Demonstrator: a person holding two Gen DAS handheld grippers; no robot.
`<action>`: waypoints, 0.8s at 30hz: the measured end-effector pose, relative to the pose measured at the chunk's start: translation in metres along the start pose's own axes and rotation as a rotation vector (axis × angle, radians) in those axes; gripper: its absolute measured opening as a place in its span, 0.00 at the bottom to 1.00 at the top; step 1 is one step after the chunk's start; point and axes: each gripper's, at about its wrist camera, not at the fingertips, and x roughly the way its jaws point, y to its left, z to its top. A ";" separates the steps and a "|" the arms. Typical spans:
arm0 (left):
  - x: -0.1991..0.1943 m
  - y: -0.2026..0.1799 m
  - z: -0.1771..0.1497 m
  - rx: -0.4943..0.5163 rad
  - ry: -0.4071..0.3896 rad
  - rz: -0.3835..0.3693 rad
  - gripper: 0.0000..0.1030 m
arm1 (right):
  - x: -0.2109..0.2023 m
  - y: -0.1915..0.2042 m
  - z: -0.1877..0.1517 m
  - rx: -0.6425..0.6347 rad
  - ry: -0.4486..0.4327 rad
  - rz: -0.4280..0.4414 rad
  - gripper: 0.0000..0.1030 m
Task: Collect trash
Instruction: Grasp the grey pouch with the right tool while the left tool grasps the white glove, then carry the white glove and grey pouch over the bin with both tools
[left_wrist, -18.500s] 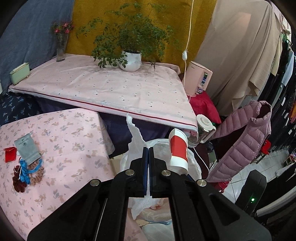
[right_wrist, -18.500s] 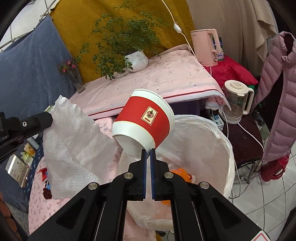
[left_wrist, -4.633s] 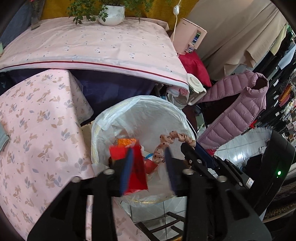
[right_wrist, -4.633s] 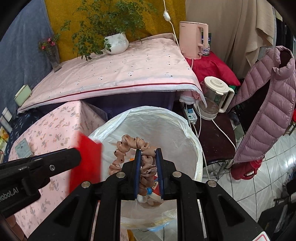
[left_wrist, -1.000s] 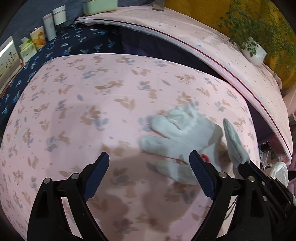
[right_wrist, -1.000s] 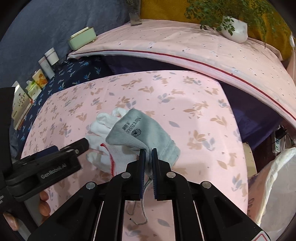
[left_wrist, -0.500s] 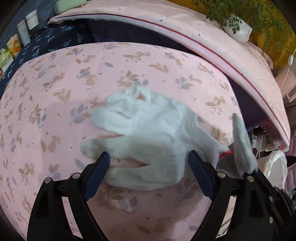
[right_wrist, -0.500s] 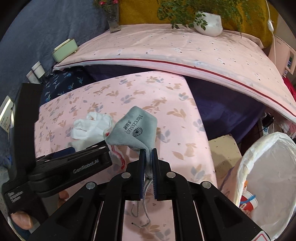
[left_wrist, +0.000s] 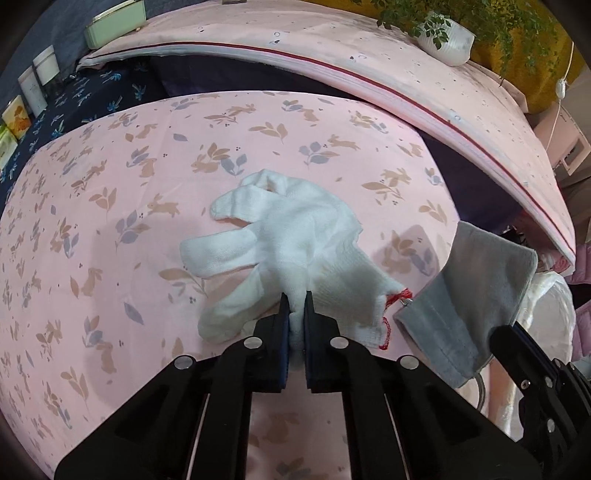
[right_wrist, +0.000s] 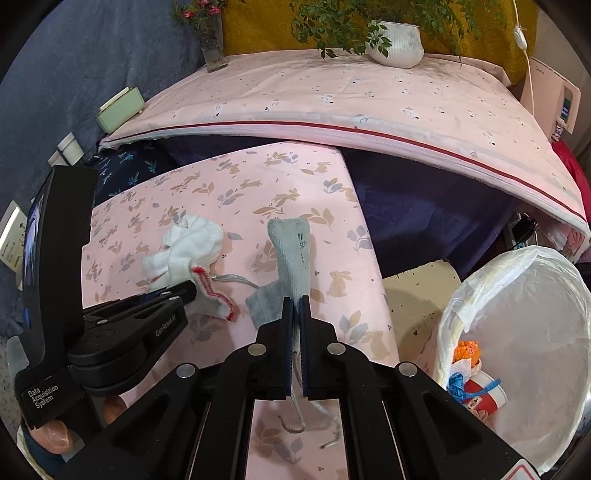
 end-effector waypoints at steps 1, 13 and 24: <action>-0.004 -0.001 -0.001 0.000 -0.004 -0.005 0.05 | -0.004 -0.001 0.000 0.001 -0.005 0.001 0.03; -0.076 -0.039 -0.021 0.055 -0.097 -0.046 0.05 | -0.061 -0.024 -0.005 0.022 -0.104 0.015 0.03; -0.126 -0.110 -0.045 0.175 -0.140 -0.119 0.05 | -0.123 -0.083 -0.016 0.110 -0.216 -0.022 0.03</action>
